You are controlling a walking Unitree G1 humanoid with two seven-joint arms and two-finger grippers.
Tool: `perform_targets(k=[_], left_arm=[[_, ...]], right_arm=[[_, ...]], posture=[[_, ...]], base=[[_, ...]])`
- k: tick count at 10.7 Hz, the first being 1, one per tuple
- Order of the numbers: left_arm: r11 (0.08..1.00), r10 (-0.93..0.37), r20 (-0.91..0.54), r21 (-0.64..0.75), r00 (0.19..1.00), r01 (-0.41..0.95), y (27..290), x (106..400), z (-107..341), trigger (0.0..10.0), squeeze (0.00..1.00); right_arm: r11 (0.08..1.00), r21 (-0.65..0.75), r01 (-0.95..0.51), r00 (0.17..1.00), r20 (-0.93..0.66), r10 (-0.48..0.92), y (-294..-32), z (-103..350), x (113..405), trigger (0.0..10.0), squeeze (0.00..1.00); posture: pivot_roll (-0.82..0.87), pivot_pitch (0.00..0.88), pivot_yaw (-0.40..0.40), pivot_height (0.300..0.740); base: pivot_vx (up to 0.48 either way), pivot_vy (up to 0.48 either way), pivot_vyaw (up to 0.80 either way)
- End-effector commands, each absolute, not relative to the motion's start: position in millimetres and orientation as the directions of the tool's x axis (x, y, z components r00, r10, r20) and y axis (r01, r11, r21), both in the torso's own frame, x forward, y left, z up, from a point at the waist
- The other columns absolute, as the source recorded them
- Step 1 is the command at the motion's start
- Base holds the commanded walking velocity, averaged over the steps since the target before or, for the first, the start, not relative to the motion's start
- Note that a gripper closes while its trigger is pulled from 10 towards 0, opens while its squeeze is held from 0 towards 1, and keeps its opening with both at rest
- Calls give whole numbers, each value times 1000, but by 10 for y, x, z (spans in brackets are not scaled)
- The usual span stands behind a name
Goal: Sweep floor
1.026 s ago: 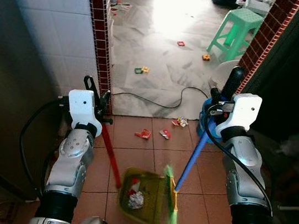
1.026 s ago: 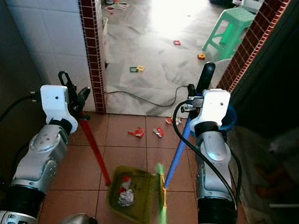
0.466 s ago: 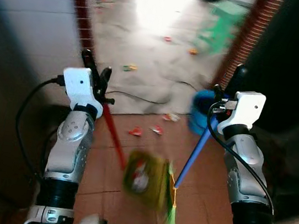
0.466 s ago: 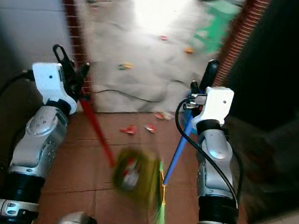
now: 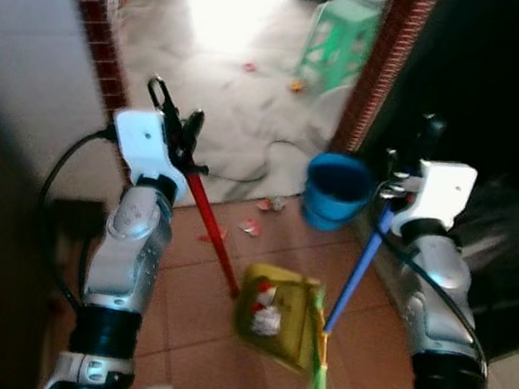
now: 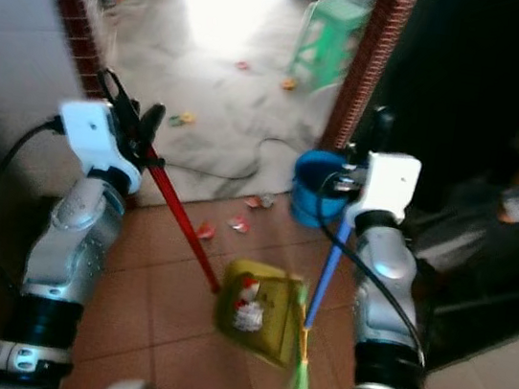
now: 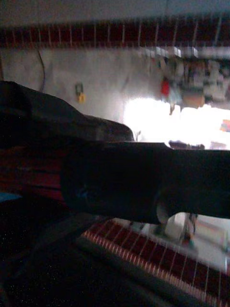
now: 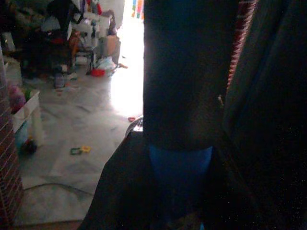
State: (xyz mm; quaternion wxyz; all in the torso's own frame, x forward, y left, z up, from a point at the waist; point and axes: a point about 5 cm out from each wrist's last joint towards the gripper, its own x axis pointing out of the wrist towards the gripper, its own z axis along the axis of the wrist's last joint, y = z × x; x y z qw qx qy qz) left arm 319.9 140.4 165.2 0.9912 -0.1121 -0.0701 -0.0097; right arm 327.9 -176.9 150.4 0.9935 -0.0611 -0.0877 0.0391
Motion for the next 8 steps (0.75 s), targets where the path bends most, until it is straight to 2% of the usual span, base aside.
perform_targets(k=[1,4,8], left_arm=[[974,5,261,-220,965,54,1396,3222,1970,10000,0],[970,19,297,-236,955,54,1424,3260,2110,10000,0],[947,0,394,-294,919,127,1327,3268,2475,10000,0]], right_arm=[[987,-161,-10,980,194,42,-1876,1557,3287,10000,0],[981,-188,38,982,190,-1,-1951,1543,3281,10000,0],[979,-195,65,988,149,-36,-1960,1408,3270,10000,0]], posture=[[-42,0,-1,740],[-43,0,2,740],[-36,0,3,740]], base=[[341,337,0],[349,329,0],[467,0,0]])
